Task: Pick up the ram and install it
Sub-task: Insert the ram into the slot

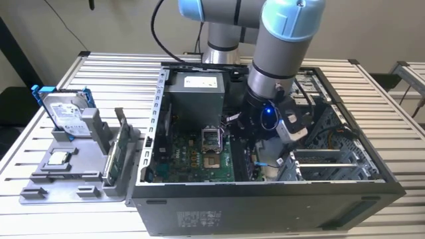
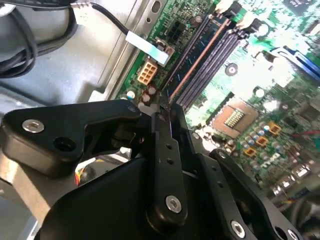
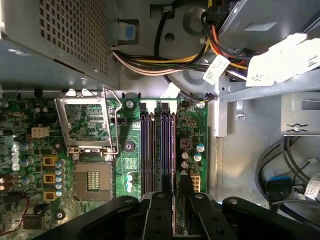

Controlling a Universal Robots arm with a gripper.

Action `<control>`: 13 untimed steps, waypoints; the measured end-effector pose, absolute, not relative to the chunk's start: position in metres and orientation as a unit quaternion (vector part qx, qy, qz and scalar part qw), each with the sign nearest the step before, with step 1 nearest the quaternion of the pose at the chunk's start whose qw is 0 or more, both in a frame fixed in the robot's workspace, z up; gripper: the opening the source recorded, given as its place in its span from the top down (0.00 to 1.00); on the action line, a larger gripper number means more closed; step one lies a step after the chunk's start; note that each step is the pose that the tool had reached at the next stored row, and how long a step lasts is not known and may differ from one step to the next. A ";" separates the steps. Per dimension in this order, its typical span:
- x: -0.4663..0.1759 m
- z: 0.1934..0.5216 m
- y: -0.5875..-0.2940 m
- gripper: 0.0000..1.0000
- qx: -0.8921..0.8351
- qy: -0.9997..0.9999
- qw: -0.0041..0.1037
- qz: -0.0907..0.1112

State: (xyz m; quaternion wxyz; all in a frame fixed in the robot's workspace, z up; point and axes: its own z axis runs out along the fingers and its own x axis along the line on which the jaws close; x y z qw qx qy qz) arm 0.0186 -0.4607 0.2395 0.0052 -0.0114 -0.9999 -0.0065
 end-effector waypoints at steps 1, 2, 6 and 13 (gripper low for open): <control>0.019 0.244 -0.461 0.78 -0.011 -1.000 0.005 -0.006; 0.019 0.249 -0.461 0.78 -0.011 -1.000 0.005 -0.006; 0.019 0.264 -0.461 0.78 -0.011 -1.000 0.005 -0.007; 0.019 0.264 -0.461 0.86 -0.011 -1.000 0.005 -0.007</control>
